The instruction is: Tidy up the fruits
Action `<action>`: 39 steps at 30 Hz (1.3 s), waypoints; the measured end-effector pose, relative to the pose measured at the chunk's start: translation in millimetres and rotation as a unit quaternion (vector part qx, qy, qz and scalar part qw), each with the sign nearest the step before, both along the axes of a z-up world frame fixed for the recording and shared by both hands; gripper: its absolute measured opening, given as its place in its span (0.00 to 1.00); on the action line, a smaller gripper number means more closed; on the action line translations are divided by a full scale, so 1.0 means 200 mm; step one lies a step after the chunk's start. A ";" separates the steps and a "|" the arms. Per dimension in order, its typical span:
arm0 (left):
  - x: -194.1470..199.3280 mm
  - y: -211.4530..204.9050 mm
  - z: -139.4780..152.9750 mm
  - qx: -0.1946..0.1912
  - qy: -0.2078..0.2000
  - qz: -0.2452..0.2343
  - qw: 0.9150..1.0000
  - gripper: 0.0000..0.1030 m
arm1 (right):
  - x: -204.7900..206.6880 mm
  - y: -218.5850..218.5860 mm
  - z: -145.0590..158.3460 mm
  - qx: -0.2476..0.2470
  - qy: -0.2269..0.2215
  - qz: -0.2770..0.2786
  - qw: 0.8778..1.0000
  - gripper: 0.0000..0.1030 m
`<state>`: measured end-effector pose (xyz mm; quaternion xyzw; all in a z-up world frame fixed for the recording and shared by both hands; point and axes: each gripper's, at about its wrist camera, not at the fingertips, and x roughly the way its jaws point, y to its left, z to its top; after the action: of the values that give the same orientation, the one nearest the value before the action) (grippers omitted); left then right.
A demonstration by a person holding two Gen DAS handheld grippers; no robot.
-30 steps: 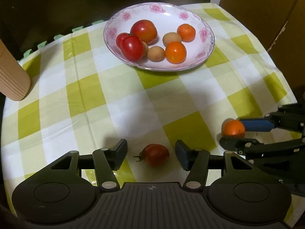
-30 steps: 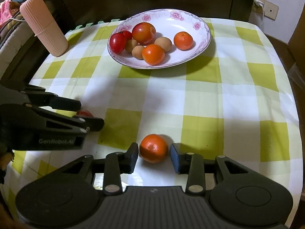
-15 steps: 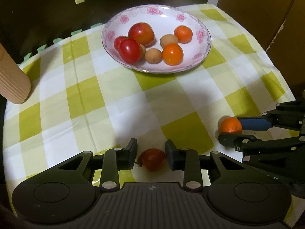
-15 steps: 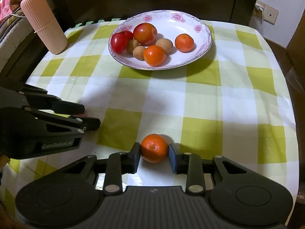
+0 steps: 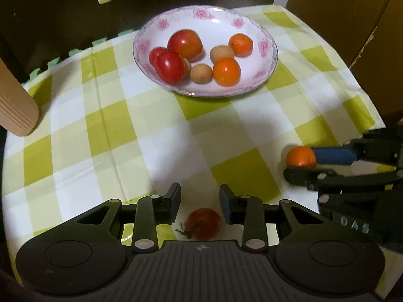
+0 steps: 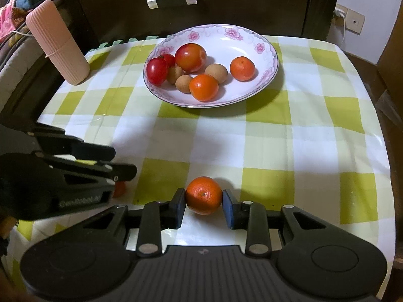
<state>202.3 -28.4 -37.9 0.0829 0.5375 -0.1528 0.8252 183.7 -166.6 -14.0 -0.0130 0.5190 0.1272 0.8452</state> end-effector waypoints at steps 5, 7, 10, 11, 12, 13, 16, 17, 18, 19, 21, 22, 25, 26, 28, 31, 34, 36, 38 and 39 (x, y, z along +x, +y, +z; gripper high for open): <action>-0.02 0.04 0.03 -0.008 0.006 0.008 1.000 0.61 | 0.01 -0.01 0.00 0.002 0.002 -0.004 1.000 0.30; -0.04 0.04 0.04 -0.005 0.004 0.005 1.000 0.62 | 0.00 -0.01 0.00 0.003 0.002 -0.003 1.000 0.30; -0.04 0.03 0.02 0.000 0.007 0.004 1.000 0.62 | -0.01 0.00 0.02 0.005 -0.001 0.001 1.000 0.30; -0.04 0.02 0.01 0.003 0.010 0.002 1.000 0.61 | -0.01 0.00 0.02 0.005 -0.001 0.002 1.000 0.30; -0.04 0.02 0.00 0.006 0.012 0.001 1.000 0.59 | -0.01 0.00 0.02 0.004 -0.002 0.002 1.000 0.30; -0.05 0.02 -0.01 0.007 0.014 -0.001 1.000 0.56 | -0.01 0.01 0.02 0.004 -0.002 0.002 1.000 0.30; -0.05 0.02 -0.02 0.011 0.011 0.001 1.000 0.48 | -0.02 0.01 0.02 0.003 -0.002 0.003 1.000 0.30; -0.04 0.03 -0.02 0.010 0.010 0.004 1.000 0.47 | -0.02 0.01 0.02 0.003 -0.002 0.002 1.000 0.30; -0.04 0.03 -0.02 0.007 0.009 0.006 1.000 0.43 | -0.01 0.01 0.02 0.003 -0.002 0.001 1.000 0.30; -0.04 0.04 -0.02 0.008 0.009 0.005 1.000 0.39 | -0.01 0.01 0.02 0.003 -0.001 0.000 1.000 0.30; -0.04 0.03 -0.02 0.015 0.006 -0.001 1.000 0.37 | -0.01 0.01 0.01 0.003 0.000 0.000 1.000 0.30; -0.05 0.02 -0.02 0.017 0.004 -0.003 1.000 0.36 | -0.01 0.01 0.01 0.002 0.000 0.001 1.000 0.30; -0.06 0.01 -0.02 0.022 0.002 -0.011 1.000 0.35 | -0.01 0.01 0.01 0.001 0.001 0.001 1.000 0.30; -0.06 0.01 -0.02 0.021 0.002 -0.011 1.000 0.35 | -0.01 0.01 0.01 0.001 0.000 0.001 1.000 0.30; -0.07 0.01 -0.02 0.022 0.000 -0.010 1.000 0.34 | -0.01 0.01 0.01 0.001 -0.002 0.001 1.000 0.30; -0.06 0.03 0.00 0.017 -0.005 -0.003 1.000 0.34 | -0.01 0.01 0.02 0.002 -0.006 -0.001 1.000 0.30; -0.05 0.03 0.02 0.009 -0.010 0.001 1.000 0.34 | 0.00 0.00 0.03 0.003 -0.009 -0.004 1.000 0.30; -0.04 0.03 0.04 0.004 -0.014 0.003 1.000 0.34 | -0.01 0.00 0.03 0.004 -0.011 -0.005 1.000 0.30; -0.03 0.04 0.05 0.001 -0.017 0.004 1.000 0.34 | 0.00 0.00 0.04 0.005 -0.012 -0.007 1.000 0.30; -0.02 0.04 0.06 0.000 -0.019 0.006 1.000 0.34 | 0.00 0.00 0.04 0.005 -0.013 -0.008 1.000 0.30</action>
<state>197.7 -21.1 -26.8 0.0824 0.5219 -0.1467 0.8362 183.8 -166.5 -6.2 -0.0065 0.5075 0.1229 0.8528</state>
